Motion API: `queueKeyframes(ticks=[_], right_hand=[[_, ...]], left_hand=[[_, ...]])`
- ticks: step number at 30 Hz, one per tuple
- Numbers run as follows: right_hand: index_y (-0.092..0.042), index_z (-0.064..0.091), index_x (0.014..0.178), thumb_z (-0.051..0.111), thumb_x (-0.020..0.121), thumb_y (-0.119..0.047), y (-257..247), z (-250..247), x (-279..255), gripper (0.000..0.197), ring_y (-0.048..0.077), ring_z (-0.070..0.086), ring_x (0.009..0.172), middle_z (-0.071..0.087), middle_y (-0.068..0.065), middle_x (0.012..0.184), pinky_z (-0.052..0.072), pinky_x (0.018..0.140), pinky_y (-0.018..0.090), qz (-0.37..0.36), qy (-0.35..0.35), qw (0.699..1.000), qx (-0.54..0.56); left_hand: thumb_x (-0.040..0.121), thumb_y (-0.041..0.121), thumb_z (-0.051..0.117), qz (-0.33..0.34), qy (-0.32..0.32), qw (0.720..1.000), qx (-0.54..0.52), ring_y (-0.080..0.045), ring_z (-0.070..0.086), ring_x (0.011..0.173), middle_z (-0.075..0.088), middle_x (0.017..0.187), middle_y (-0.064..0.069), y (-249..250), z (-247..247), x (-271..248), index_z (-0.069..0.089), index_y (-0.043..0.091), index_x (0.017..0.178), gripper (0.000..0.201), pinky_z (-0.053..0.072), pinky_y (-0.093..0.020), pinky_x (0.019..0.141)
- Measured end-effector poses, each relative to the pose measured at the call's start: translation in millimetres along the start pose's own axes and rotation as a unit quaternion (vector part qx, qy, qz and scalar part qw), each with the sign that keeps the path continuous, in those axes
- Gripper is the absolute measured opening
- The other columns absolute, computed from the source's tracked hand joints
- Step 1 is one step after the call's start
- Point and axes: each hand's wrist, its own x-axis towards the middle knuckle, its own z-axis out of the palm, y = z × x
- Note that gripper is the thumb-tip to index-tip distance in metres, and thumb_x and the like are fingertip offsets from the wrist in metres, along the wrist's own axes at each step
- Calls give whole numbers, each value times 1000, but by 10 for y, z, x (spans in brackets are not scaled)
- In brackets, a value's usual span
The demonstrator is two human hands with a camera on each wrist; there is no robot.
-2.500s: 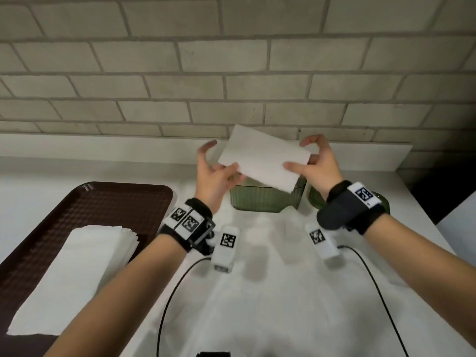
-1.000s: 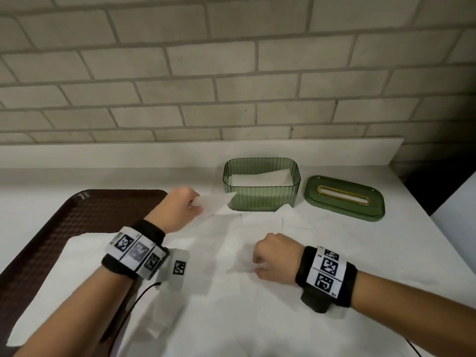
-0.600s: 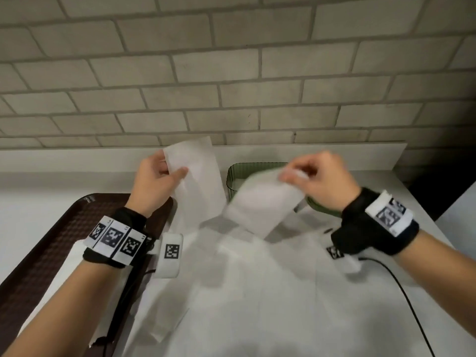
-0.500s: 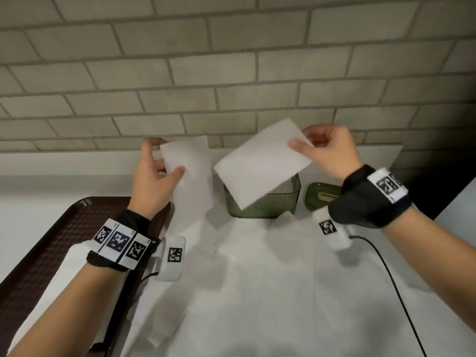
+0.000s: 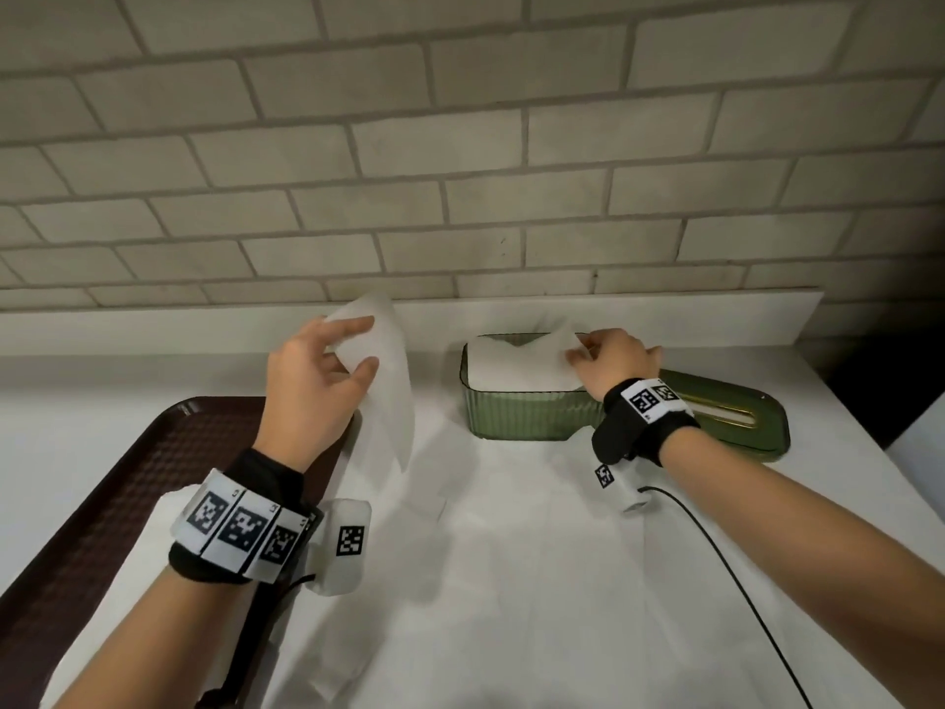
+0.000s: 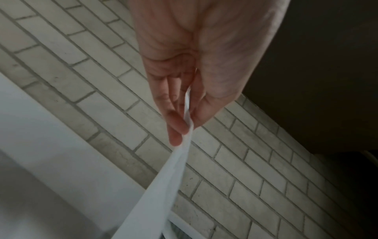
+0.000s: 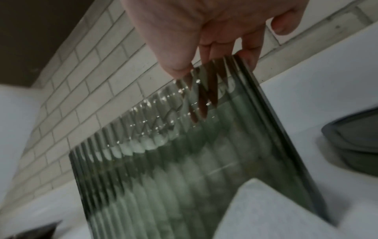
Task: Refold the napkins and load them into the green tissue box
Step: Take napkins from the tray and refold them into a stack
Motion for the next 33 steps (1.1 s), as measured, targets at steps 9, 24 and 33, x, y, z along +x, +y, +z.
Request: queueKeyframes(ticks=[9, 24, 33], right_hand=[[-30, 63, 109, 56, 82, -60, -7, -123, -78, 41, 28, 48, 110, 64, -2, 107, 32, 91, 41, -99, 72, 991, -49], [-12, 66, 109, 85, 69, -10, -86, -617, 96, 44, 19, 69, 92, 72, 6, 100, 53, 85, 28, -52, -115, 902, 412], [-29, 43, 97, 64, 79, -31, 95, -77, 149, 28, 21, 60, 71, 60, -7, 65, 31, 86, 39, -108, -3, 994, 25]], left_hand=[[88, 4, 68, 25, -90, 988, -121, -6, 39, 53, 67, 121, -11, 290, 78, 7, 66, 21, 126, 41, 45, -8, 64], [90, 54, 55, 68, -202, 976, -38, -17, 49, 128, 44, 150, 4, 258, 698, 351, 37, 22, 149, 70, 47, -44, 102], [93, 69, 15, 106, -267, 872, 396, -30, 34, 127, 43, 140, -6, 52, 1381, 67, 49, 19, 135, 74, 31, -49, 97]])
